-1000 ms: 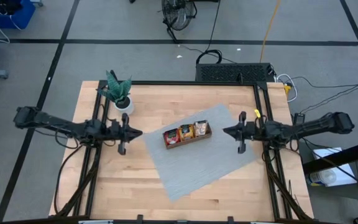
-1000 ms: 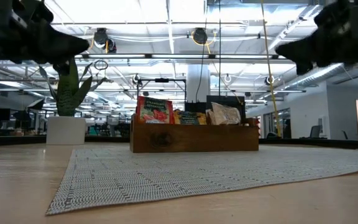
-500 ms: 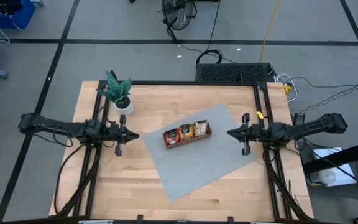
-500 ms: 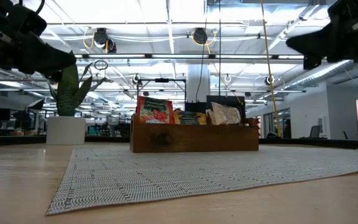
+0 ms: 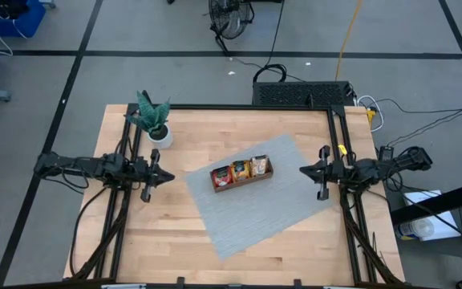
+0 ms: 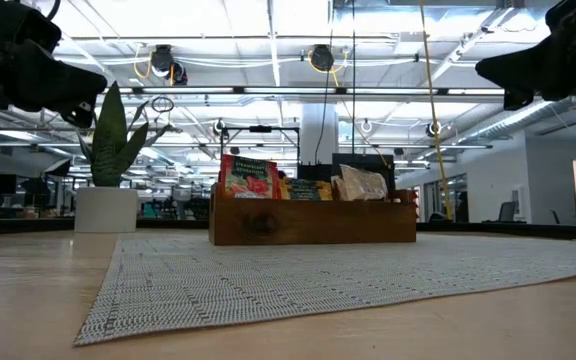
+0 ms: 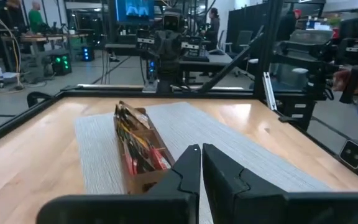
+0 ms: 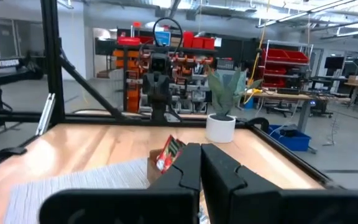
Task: Pick & Place Tea
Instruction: Return to Home Position
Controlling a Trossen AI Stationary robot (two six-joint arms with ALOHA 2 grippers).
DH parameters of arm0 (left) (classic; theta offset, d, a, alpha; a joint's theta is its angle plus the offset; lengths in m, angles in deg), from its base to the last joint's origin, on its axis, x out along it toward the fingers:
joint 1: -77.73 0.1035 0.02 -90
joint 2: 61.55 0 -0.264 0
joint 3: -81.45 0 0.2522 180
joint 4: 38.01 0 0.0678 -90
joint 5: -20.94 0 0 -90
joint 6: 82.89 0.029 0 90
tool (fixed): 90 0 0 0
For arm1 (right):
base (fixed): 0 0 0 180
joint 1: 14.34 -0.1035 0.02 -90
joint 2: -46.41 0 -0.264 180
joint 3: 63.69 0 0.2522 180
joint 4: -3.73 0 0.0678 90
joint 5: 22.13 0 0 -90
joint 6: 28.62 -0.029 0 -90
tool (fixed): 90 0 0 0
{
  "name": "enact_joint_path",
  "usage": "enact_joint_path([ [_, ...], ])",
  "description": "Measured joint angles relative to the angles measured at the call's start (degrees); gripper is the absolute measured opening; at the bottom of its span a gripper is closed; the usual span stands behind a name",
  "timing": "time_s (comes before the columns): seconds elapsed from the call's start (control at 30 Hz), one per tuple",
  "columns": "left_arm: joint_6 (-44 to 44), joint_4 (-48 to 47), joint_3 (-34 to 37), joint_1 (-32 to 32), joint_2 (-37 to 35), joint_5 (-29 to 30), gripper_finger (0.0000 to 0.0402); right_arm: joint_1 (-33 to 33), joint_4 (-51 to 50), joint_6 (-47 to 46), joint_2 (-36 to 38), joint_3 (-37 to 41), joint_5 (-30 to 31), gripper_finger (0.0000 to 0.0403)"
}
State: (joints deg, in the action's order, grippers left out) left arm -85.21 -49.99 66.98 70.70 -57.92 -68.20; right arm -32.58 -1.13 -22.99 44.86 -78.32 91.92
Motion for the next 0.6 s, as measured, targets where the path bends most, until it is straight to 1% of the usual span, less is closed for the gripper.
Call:
enact_joint_path([
  [0.6,0.1,1.3,0.1,0.0,0.1,0.7,0.0021,0.0,-0.2,-0.4,-0.1,0.0,-0.1,0.0000],
])
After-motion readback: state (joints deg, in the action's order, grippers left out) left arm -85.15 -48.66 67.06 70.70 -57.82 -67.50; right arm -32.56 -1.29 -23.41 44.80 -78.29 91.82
